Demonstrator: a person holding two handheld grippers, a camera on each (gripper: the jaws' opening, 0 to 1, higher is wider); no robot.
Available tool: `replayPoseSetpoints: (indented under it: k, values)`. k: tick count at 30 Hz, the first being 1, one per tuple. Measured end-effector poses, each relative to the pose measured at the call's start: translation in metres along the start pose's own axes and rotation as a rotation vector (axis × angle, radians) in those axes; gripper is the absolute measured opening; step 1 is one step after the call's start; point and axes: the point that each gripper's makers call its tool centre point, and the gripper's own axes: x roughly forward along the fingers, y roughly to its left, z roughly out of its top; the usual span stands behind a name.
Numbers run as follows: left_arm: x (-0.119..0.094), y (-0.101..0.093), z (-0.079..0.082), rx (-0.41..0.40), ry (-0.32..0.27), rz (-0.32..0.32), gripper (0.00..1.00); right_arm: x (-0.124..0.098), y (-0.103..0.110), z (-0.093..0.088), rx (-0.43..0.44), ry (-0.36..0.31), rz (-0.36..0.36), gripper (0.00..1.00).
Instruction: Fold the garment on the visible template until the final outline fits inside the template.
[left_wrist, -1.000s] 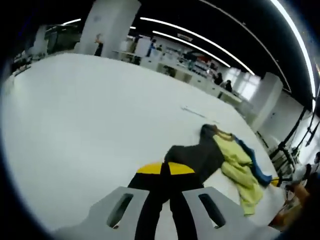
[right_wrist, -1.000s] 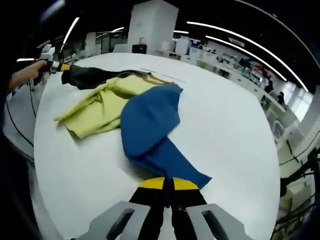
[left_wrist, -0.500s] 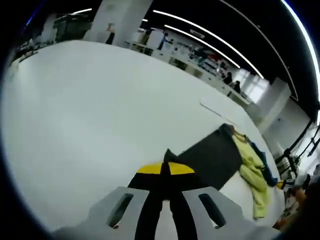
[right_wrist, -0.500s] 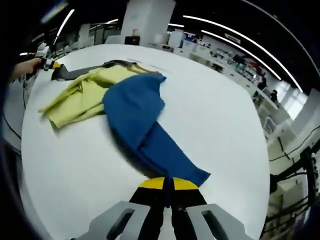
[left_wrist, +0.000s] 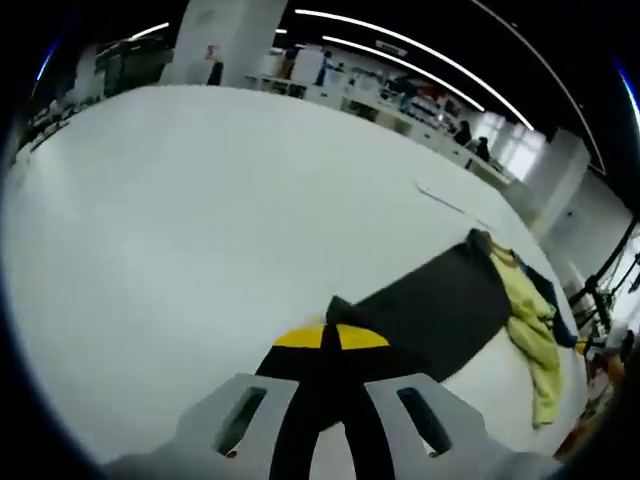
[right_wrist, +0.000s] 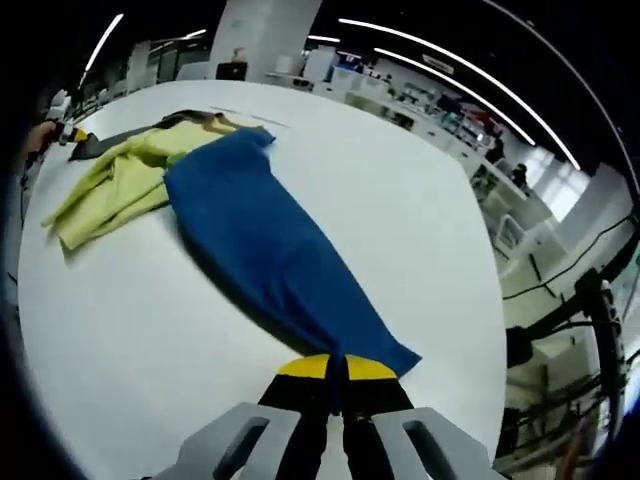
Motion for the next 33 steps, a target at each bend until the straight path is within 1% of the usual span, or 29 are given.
replayPoseSetpoints:
  k: [3, 5, 6, 8, 9, 10, 12, 15, 17, 22, 25, 27, 29, 31, 33]
  values:
    - [0.002, 0.005, 0.0, 0.01, 0.005, 0.014, 0.0, 0.002, -0.011, -0.007, 0.005, 0.018, -0.023, 0.0]
    - [0.003, 0.008, 0.0, 0.003, 0.011, 0.02, 0.0, 0.002, -0.022, -0.012, 0.03, 0.03, -0.062, 0.0]
    - [0.003, 0.008, 0.0, -0.005, 0.009, 0.017, 0.0, 0.003, -0.025, -0.014, 0.049, 0.032, -0.061, 0.0]
    - [0.004, 0.009, 0.0, 0.002, 0.009, 0.02, 0.0, 0.004, -0.028, -0.014, 0.077, 0.017, -0.066, 0.0]
    - [0.004, 0.012, -0.001, 0.011, 0.015, 0.033, 0.0, 0.004, -0.031, -0.015, 0.08, 0.02, -0.069, 0.0]
    - [0.004, 0.018, -0.002, 0.027, 0.028, 0.07, 0.0, 0.005, -0.033, -0.016, 0.084, 0.022, -0.074, 0.0]
    - [0.004, 0.025, 0.0, 0.059, 0.034, 0.107, 0.0, 0.007, -0.037, -0.017, 0.093, 0.024, -0.088, 0.0]
    - [0.006, 0.029, 0.003, 0.07, 0.025, 0.12, 0.0, 0.009, -0.043, -0.016, 0.107, 0.018, -0.095, 0.0]
    - [0.008, 0.035, 0.004, 0.078, 0.032, 0.135, 0.0, 0.011, -0.044, -0.015, 0.112, 0.017, -0.096, 0.0]
    - [0.009, 0.037, 0.008, 0.111, 0.031, 0.145, 0.0, 0.011, -0.046, -0.015, 0.112, 0.023, -0.096, 0.0]
    - [0.008, 0.042, 0.01, 0.115, 0.039, 0.173, 0.0, 0.011, -0.048, -0.015, 0.129, 0.025, -0.092, 0.0]
    - [0.007, 0.042, 0.014, 0.138, 0.028, 0.172, 0.0, 0.011, -0.048, -0.015, 0.143, 0.024, -0.084, 0.0]
    - [0.005, 0.041, 0.015, 0.137, 0.03, 0.169, 0.0, 0.011, -0.047, -0.015, 0.164, 0.02, -0.074, 0.0]
    - [0.004, 0.038, 0.018, 0.163, 0.024, 0.158, 0.03, 0.01, -0.045, -0.013, 0.197, 0.006, -0.059, 0.02]
    - [0.002, 0.034, 0.021, 0.187, 0.011, 0.153, 0.13, 0.008, -0.044, -0.011, 0.241, -0.009, -0.054, 0.05]
